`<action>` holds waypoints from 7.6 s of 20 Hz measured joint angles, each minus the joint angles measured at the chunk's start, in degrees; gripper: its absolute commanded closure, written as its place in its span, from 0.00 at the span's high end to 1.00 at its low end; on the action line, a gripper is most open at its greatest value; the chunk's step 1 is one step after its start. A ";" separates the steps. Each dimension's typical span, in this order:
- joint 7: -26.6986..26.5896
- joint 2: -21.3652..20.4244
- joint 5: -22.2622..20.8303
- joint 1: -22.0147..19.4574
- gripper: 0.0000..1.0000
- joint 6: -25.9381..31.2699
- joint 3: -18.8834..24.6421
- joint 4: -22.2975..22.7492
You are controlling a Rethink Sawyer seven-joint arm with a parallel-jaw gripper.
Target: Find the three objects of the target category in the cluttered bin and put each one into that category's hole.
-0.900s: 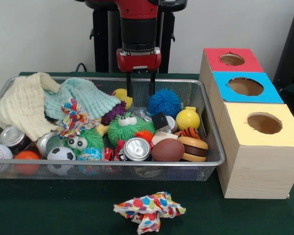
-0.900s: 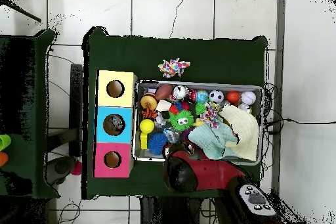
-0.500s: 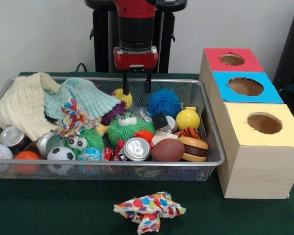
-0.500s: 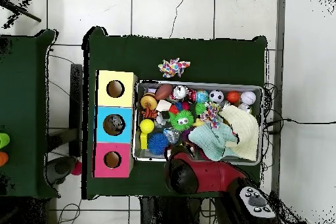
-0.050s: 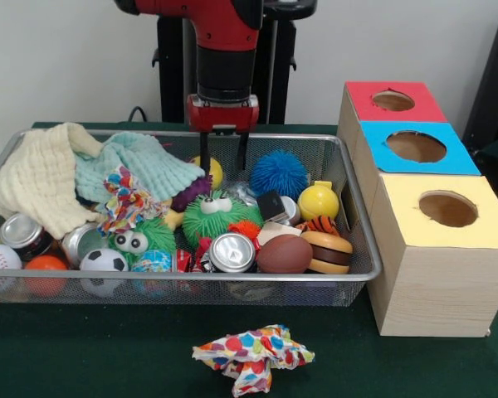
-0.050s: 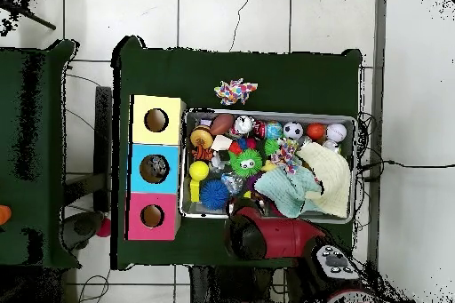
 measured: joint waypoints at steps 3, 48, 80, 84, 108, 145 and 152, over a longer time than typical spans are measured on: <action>0.00 1.24 0.00 0.54 1.00 -2.09 -0.67 -0.91; 0.00 7.67 8.74 -20.19 1.00 -1.49 15.25 3.14; 0.00 12.85 13.15 -29.11 1.00 -1.28 25.13 5.77; 0.00 14.15 14.23 -30.18 1.00 -1.14 27.20 6.20; 0.00 11.86 14.20 -22.59 1.00 -5.23 24.39 6.68; 0.00 11.50 8.07 -20.16 1.00 -12.42 21.95 6.45; 0.00 11.87 8.04 -19.65 1.00 -12.41 21.83 5.05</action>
